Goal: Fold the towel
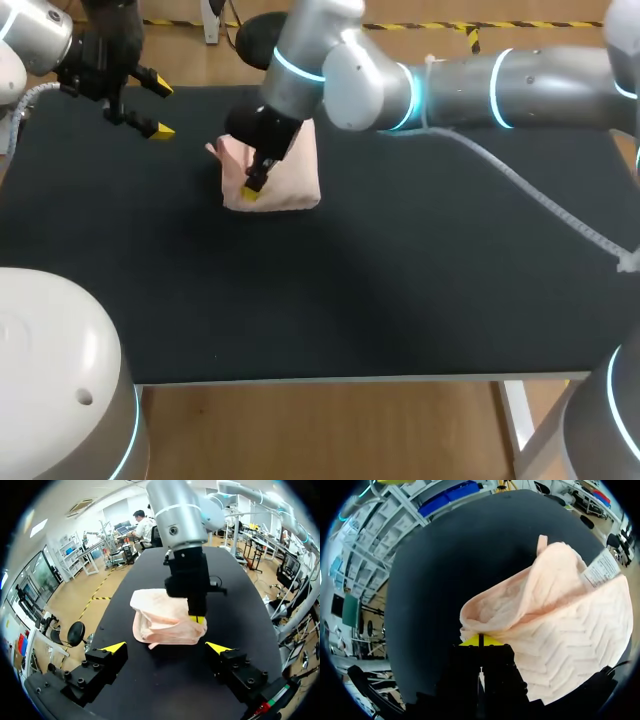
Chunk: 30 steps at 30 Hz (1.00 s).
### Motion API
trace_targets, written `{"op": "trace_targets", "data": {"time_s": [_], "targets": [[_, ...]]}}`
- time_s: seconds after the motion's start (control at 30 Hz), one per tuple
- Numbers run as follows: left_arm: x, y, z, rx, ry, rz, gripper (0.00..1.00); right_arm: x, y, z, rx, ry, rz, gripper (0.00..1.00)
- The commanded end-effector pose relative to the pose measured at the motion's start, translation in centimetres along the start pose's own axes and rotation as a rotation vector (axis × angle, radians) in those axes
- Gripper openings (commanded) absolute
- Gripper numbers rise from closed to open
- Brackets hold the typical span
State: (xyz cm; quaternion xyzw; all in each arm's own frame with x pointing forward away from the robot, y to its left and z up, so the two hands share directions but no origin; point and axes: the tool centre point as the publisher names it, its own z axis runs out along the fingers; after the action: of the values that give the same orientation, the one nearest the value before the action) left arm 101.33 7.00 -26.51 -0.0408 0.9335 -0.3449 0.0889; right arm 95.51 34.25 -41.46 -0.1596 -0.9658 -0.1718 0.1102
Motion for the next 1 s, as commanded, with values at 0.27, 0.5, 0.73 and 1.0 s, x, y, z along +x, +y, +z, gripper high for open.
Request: {"op": "trace_targets", "data": {"time_s": [0.27,0.5,0.73,1.0], "targets": [[0.1,0.1,0.0,0.003,-0.003,0.003,1.0,-1.6,0.4,-4.2,-0.083,-0.093,0.05,0.36],[0.1,0.1,0.0,0.003,-0.003,0.003,1.0,-3.0,-0.5,-9.4,-0.237,-0.1,0.136,1.0],[0.1,0.1,0.0,0.003,-0.003,0.003,1.0,-6.1,-4.0,-13.4,-0.435,-0.048,0.303,1.0],[0.1,0.1,0.0,0.003,-0.003,0.003,1.0,-9.6,-7.7,-16.1,-0.536,-0.018,0.448,1.0]]}}
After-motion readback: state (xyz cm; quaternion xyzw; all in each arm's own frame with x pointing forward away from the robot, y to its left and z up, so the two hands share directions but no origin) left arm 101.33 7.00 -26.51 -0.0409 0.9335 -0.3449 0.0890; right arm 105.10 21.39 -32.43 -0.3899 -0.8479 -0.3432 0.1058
